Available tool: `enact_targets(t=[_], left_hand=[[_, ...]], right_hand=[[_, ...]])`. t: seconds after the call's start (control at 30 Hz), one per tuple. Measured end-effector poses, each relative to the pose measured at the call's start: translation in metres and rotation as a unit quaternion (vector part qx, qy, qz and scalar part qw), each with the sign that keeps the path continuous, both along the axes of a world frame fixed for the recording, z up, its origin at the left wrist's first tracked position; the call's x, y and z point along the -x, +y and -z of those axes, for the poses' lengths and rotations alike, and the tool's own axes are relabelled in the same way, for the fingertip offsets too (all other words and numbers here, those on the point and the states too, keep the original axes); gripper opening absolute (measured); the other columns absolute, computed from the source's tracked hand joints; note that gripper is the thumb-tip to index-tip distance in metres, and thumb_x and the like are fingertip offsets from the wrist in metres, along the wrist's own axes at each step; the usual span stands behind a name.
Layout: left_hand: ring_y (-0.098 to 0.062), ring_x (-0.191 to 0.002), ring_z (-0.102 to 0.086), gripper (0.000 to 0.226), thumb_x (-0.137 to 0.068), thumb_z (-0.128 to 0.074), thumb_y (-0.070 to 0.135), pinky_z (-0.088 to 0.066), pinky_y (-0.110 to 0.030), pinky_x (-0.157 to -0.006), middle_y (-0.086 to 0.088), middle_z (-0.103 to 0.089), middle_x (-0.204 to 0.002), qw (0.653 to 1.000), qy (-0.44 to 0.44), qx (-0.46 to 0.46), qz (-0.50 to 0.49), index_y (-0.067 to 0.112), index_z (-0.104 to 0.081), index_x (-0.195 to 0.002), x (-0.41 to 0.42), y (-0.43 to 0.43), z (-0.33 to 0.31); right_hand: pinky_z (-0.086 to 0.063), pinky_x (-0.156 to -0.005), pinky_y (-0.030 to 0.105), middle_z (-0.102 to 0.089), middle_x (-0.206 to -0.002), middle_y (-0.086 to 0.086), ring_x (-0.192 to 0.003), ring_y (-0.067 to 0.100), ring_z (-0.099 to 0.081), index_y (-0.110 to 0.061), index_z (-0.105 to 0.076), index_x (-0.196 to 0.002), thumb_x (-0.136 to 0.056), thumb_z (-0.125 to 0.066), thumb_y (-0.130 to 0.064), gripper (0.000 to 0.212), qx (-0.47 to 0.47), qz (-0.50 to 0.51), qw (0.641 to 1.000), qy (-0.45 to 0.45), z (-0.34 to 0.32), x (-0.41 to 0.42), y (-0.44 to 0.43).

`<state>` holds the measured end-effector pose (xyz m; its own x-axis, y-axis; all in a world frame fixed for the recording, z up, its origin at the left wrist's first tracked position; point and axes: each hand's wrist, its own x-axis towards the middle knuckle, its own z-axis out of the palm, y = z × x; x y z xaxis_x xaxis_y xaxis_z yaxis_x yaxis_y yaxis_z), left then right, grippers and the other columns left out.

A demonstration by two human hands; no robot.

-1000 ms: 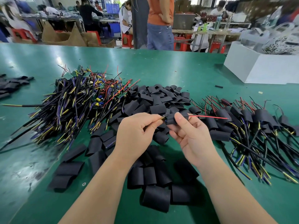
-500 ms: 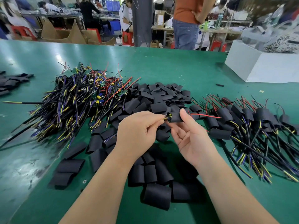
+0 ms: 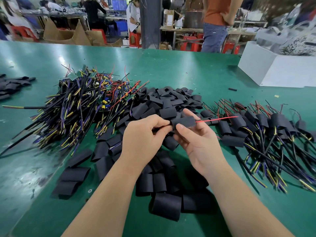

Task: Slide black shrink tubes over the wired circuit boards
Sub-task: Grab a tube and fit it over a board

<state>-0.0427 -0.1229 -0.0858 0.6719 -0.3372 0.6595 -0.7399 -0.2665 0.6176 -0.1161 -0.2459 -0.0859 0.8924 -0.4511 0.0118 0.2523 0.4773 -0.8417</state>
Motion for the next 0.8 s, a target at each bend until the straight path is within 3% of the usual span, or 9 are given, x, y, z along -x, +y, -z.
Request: enact_targets(t=[0.2, 0.37, 0.47, 0.53, 0.6, 0.67, 0.73, 0.8], left_hand=[[0.001, -0.070, -0.065, 0.008, -0.077, -0.075, 0.015, -0.051, -0.016, -0.064, 0.010, -0.071, -0.075, 0.998, 0.007, 0.048, 0.042, 0.010, -0.077, -0.084, 0.002, -0.001, -0.001], [-0.011, -0.068, -0.064, 0.015, -0.082, -0.065, 0.040, -0.051, -0.020, -0.059, 0.015, -0.070, -0.078, 0.995, 0.038, 0.077, 0.053, 0.029, -0.073, -0.088, -0.001, 0.007, -0.011], [-0.007, -0.070, -0.061, 0.022, -0.090, -0.050, 0.039, -0.049, -0.022, -0.064, 0.007, -0.069, -0.077, 0.988, 0.084, 0.120, -0.051, 0.028, -0.069, -0.087, -0.018, 0.020, -0.012], [-0.009, -0.087, -0.060, 0.020, -0.090, -0.052, 0.028, -0.046, -0.027, -0.083, 0.004, -0.068, -0.095, 0.975, 0.095, 0.064, -0.190, 0.021, -0.067, -0.100, -0.036, 0.031, -0.007], [-0.025, -0.116, -0.050, 0.034, -0.089, -0.054, 0.020, -0.036, -0.039, -0.100, -0.007, -0.058, -0.124, 0.940, 0.140, -0.057, -0.307, 0.015, -0.058, -0.123, -0.051, 0.041, 0.001], [-0.034, -0.127, -0.039, 0.046, -0.090, -0.052, 0.021, -0.030, -0.047, -0.103, -0.012, -0.046, -0.139, 0.897, 0.212, -0.162, -0.351, 0.014, -0.047, -0.135, -0.060, 0.049, 0.008], [-0.036, -0.125, -0.042, 0.043, -0.093, -0.050, 0.022, -0.031, -0.050, -0.102, -0.014, -0.049, -0.135, 0.874, 0.233, -0.232, -0.357, 0.013, -0.047, -0.135, -0.065, 0.052, 0.014], [-0.036, -0.120, -0.047, 0.039, -0.094, -0.052, 0.023, -0.033, -0.049, -0.099, -0.013, -0.054, -0.128, 0.868, 0.216, -0.258, -0.365, 0.018, -0.051, -0.133, -0.070, 0.054, 0.019]], right_hand=[[-0.056, -0.068, 0.025, -0.070, -0.083, 0.006, -0.078, 0.015, -0.069, -0.020, -0.055, -0.125, -0.066, -0.067, -0.005, 0.062, 0.002, -0.016, 1.000, -0.025, -0.004, 0.001, 0.000], [-0.055, -0.061, 0.020, -0.068, -0.078, 0.014, -0.074, 0.018, -0.072, -0.003, -0.055, -0.084, -0.069, -0.065, -0.007, 0.018, -0.132, 0.053, 0.988, -0.056, -0.028, 0.008, -0.018], [-0.053, -0.058, 0.014, -0.067, -0.070, 0.008, -0.070, 0.011, -0.070, -0.005, -0.060, -0.078, -0.081, -0.062, -0.016, 0.012, -0.180, 0.121, 0.970, -0.106, -0.044, 0.024, -0.048], [-0.050, -0.057, 0.013, -0.056, -0.069, 0.003, -0.066, 0.009, -0.067, -0.008, -0.054, -0.081, -0.090, -0.058, -0.017, 0.013, -0.177, 0.190, 0.958, -0.118, -0.048, 0.035, -0.068], [-0.047, -0.053, 0.012, -0.056, -0.067, 0.001, -0.060, 0.007, -0.063, -0.011, -0.054, -0.081, -0.092, -0.060, -0.016, 0.014, -0.113, 0.262, 0.954, -0.098, -0.049, 0.044, -0.084], [-0.046, -0.051, 0.016, -0.063, -0.064, 0.001, -0.055, 0.010, -0.059, -0.016, -0.063, -0.080, -0.090, -0.063, -0.017, 0.011, 0.008, 0.307, 0.950, -0.061, -0.048, 0.051, -0.095], [-0.052, -0.057, 0.029, -0.067, -0.073, 0.007, -0.058, 0.016, -0.062, -0.030, -0.071, -0.083, -0.086, -0.068, -0.025, 0.006, 0.153, 0.340, 0.928, 0.021, -0.043, 0.056, -0.101], [-0.055, -0.060, 0.035, -0.071, -0.087, 0.010, -0.060, 0.012, -0.066, -0.030, -0.067, -0.090, -0.084, -0.069, -0.026, 0.008, 0.304, 0.373, 0.867, 0.129, -0.035, 0.057, -0.104]])
